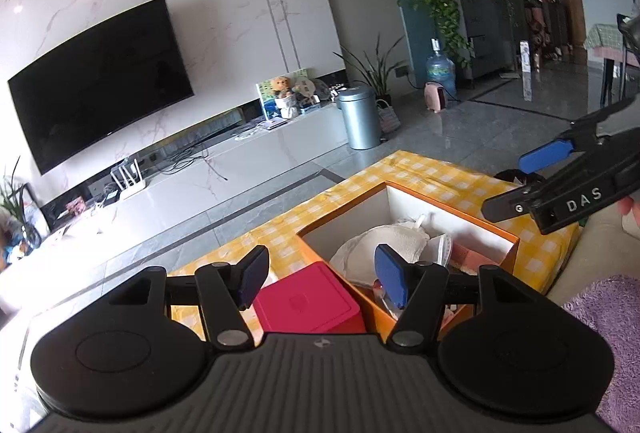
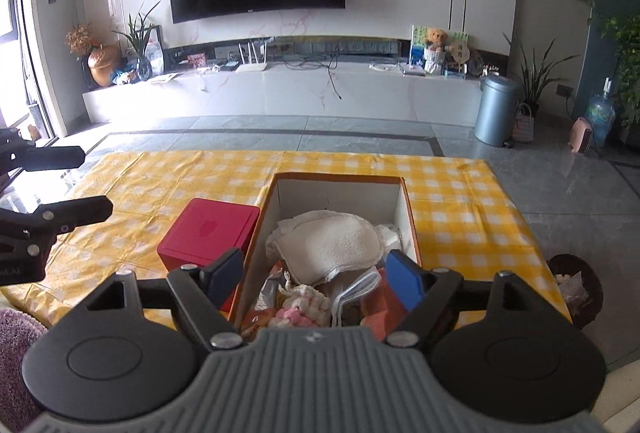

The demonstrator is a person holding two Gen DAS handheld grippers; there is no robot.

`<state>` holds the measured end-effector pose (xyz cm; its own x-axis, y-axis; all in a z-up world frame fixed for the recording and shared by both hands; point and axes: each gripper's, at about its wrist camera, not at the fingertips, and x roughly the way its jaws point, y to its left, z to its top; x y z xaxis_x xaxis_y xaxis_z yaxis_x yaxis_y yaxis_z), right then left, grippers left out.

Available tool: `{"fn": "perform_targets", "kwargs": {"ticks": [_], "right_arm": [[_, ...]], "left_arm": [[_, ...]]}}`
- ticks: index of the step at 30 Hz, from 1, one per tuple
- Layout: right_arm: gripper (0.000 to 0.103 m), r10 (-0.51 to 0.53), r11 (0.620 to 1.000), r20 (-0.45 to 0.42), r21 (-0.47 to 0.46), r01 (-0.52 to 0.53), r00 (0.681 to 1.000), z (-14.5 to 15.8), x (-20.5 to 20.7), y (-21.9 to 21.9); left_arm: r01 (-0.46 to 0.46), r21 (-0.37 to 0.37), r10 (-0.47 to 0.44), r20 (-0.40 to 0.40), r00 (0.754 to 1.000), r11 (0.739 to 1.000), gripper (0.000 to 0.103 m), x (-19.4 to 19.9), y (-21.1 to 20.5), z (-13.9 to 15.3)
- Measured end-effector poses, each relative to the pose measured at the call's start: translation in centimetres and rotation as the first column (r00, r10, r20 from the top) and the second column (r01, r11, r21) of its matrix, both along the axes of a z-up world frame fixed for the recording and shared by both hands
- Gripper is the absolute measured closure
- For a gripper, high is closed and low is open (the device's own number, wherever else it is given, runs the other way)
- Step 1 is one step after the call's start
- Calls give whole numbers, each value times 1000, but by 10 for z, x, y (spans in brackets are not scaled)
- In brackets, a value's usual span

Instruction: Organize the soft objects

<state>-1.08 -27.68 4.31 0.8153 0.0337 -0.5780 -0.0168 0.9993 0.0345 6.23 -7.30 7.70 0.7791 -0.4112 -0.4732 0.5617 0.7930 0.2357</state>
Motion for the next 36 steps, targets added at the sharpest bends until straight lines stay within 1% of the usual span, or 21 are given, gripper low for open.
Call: {"fn": "perform_targets", "kwargs": {"ticks": [1,4,6,8,11,14,16,18,20,23,26,29,32,36], "right_arm": [[20,-3,1000,22,-3,3,1000,-1,-9,5],[19,-19,1000,75,11,18,997,-7,-35,18],[19,-41,998,104,40,37,994,-14,-51,26],[19,-71,997,132,51,65,989,-23,-65,36],[18,-112,994,176,41,106,978,-38,-84,49],[15,-149,989,217,23,147,965,-52,-99,60],[14,-169,985,237,-3,175,957,-63,-106,66],[13,-171,983,242,-26,183,955,-75,-110,71],[13,-174,982,236,-29,186,956,-87,-112,72],[13,-175,984,203,2,179,963,-102,-110,71],[13,-174,984,186,1,177,967,-109,-104,70],[13,-174,984,168,-3,177,970,-117,-100,71],[13,-181,983,126,-7,184,975,-126,-92,70],[12,-178,984,84,-11,180,980,-133,-84,69]], "left_arm": [[-30,-17,30,4,1000,999,31,-5,7,-2],[-110,-57,112,22,994,992,31,-20,26,-8],[-165,-79,167,11,986,983,31,-29,37,-15],[-202,-101,202,-10,979,974,31,-36,45,-22],[-244,-121,242,-32,970,962,31,-43,52,-36],[-283,-139,278,-55,959,949,31,-51,60,-49],[-315,-147,312,-39,949,938,31,-55,61,-56],[-336,-147,338,-11,941,930,31,-64,63,-63],[-353,-145,357,2,934,924,31,-66,61,-71],[-367,-145,370,-4,929,919,25,-68,60,-82],[-380,-138,381,-19,924,915,24,-67,59,-93],[-385,-112,383,-42,923,916,24,-65,56,-104],[-397,-86,394,-50,918,914,24,-64,51,-114],[-396,-62,391,-87,916,916,23,-61,49,-125]]}}
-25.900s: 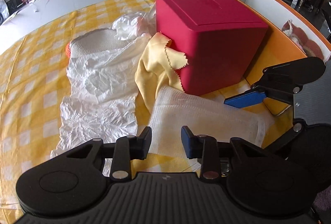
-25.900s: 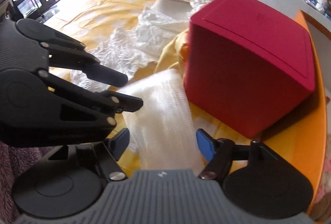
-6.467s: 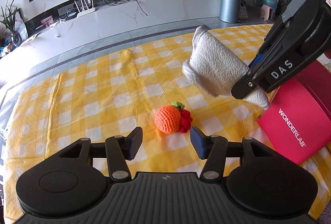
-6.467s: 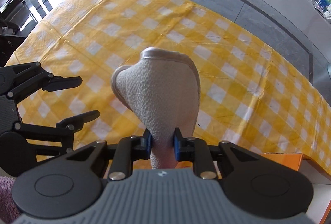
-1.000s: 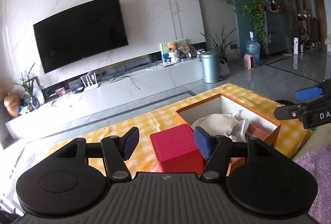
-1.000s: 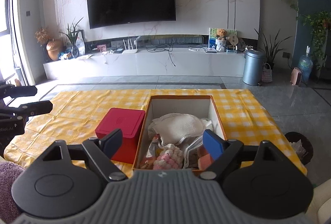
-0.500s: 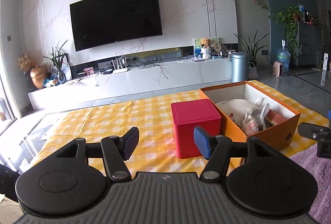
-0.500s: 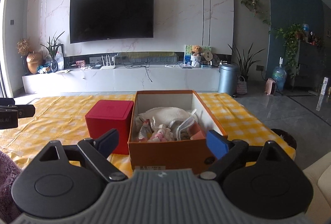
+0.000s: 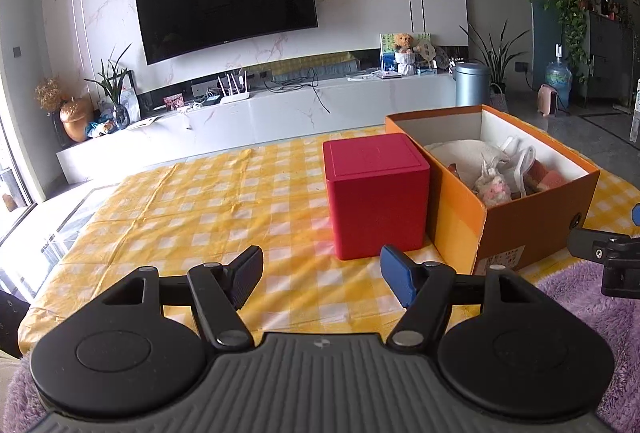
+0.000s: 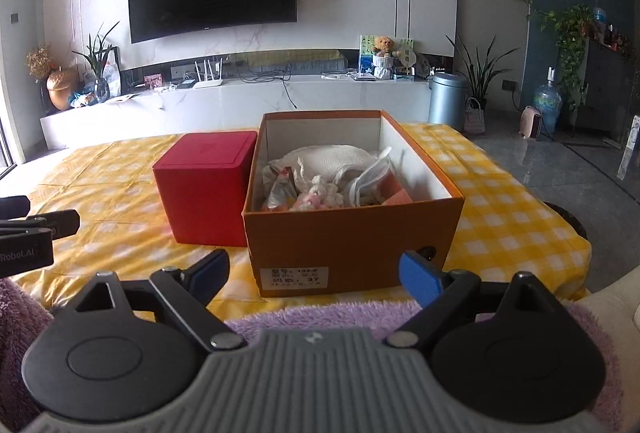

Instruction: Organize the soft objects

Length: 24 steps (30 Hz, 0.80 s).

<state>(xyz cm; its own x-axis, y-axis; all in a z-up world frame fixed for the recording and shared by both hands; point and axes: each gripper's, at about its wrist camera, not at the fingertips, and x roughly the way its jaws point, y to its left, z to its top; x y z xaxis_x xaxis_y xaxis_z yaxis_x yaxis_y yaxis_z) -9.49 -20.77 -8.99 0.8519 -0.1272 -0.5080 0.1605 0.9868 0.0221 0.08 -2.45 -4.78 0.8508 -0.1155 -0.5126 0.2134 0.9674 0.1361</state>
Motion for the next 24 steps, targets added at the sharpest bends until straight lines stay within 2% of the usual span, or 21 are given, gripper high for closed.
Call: {"fn": "perform_targets", "kwargs": {"ticks": [3,9,24], "right_arm": [[12,-2,1000,-17,6,2,1000,-3,3,-1],[12,-4,1000,-36,-6,4,999,-5,5,1],[12,-6,1000,-38,-12,6,999,-5,6,2]], "left_arm": [[4,16,-3,-30,1000,1000,16,1,-1,-5],[11,14,-10,-59,998,1000,16,2,0,-6],[12,17,-11,-53,999,1000,16,1,-1,-4]]}}
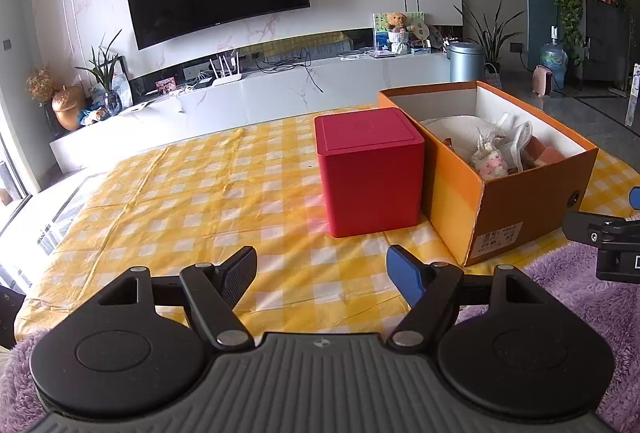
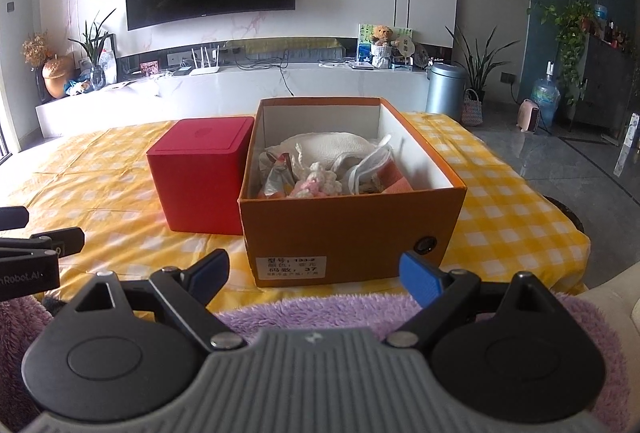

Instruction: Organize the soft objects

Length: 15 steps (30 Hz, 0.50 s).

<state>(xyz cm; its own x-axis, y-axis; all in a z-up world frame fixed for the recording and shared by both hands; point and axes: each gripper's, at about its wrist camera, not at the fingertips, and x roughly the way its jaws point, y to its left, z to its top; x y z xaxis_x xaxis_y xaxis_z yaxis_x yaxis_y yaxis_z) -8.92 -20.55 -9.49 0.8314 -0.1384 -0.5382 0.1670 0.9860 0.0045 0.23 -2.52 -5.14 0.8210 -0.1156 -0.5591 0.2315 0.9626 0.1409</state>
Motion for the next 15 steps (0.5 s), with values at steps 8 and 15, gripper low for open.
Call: {"fn": "perform_targets", "kwargs": {"ticks": [8,15], "right_arm": [[12,0,1000,2,-1,0,1000,0,0,0],[12,-3,1000,7,-1,3,1000,2,-1,0]], "left_arm": [[1,-1,-1,3,1000,1000,16,0,1,2],[0,0,0,3,1000,1000,16,-1,1,2]]}}
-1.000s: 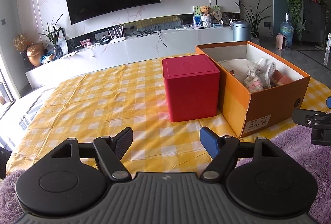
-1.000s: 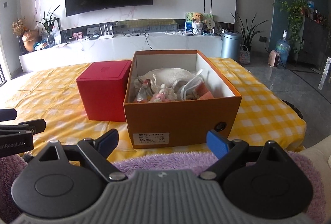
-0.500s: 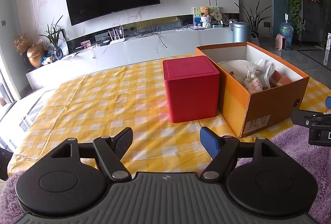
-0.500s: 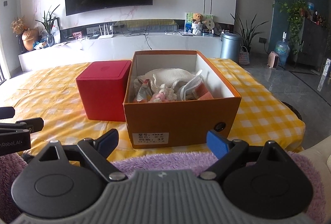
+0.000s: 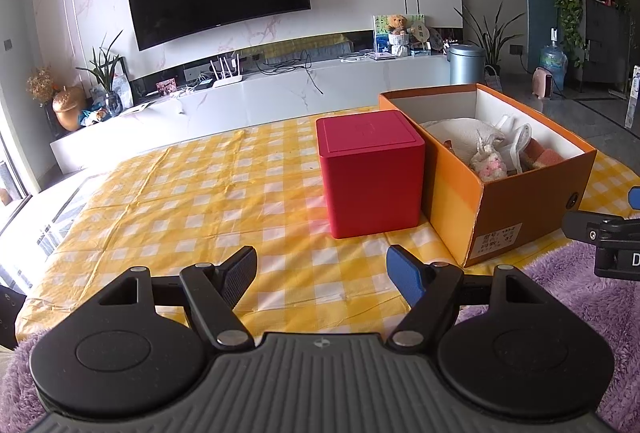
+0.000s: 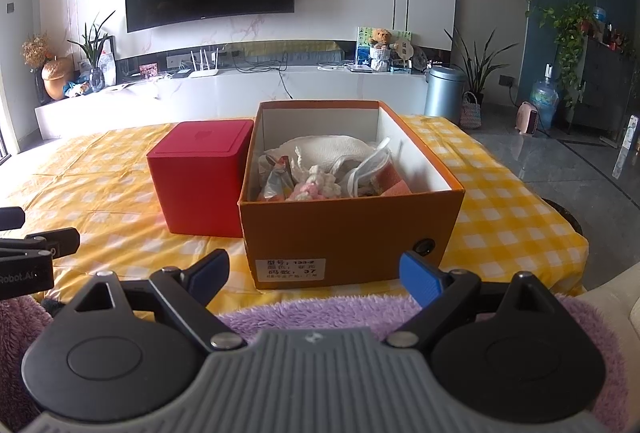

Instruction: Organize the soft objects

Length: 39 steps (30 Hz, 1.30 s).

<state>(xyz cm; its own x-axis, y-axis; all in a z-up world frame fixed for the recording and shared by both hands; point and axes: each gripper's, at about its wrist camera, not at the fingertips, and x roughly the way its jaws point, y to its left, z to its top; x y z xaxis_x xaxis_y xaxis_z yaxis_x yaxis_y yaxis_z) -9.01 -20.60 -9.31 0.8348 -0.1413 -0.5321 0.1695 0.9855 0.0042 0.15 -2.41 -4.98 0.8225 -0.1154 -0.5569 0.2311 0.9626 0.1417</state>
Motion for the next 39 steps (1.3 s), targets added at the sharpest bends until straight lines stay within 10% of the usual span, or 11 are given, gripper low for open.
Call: {"fn": "perform_targets", "kwargs": {"ticks": [39], "right_arm": [[12,-6,1000,11,8,6,1000,2,-2,0]], "left_arm": [[6,-2,-6,-1,1000,1000,16,-3,3,4]]}}
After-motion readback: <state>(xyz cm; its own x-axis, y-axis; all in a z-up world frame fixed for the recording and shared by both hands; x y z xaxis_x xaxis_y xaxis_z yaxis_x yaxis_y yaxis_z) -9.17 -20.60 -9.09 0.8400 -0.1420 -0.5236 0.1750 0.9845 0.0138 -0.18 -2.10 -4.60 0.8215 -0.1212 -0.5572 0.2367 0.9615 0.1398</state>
